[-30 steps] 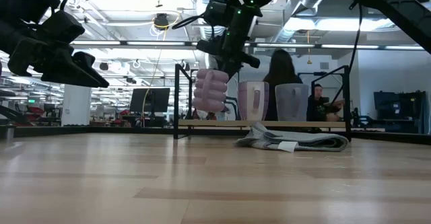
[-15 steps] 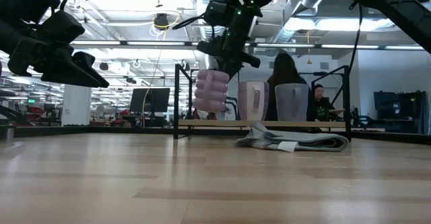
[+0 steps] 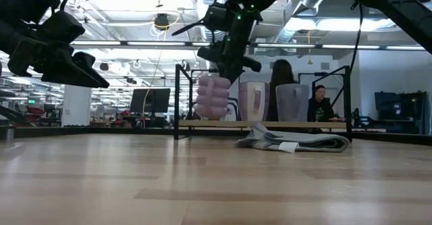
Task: Stack small to large cups/mugs on shelf
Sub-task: Put the purple mug on the shelf
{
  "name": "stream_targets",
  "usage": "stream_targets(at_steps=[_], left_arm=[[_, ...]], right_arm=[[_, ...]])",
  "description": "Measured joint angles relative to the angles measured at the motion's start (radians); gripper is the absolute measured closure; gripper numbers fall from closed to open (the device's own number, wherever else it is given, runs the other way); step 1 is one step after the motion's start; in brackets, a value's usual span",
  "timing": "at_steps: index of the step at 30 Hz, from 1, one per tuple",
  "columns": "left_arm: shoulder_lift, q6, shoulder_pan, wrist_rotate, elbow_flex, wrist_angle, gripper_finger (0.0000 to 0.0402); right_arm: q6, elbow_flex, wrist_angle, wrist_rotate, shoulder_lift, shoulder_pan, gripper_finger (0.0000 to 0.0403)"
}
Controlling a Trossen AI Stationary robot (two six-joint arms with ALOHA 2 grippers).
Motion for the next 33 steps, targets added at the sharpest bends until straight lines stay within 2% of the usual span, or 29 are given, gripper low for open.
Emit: stream_targets(at_steps=[33], left_arm=[[0.000, 0.000, 0.000, 0.000, 0.000, 0.000, 0.0203]], right_arm=[[-0.023, 0.008, 0.005, -0.022, 0.037, -0.008, 0.0363]])
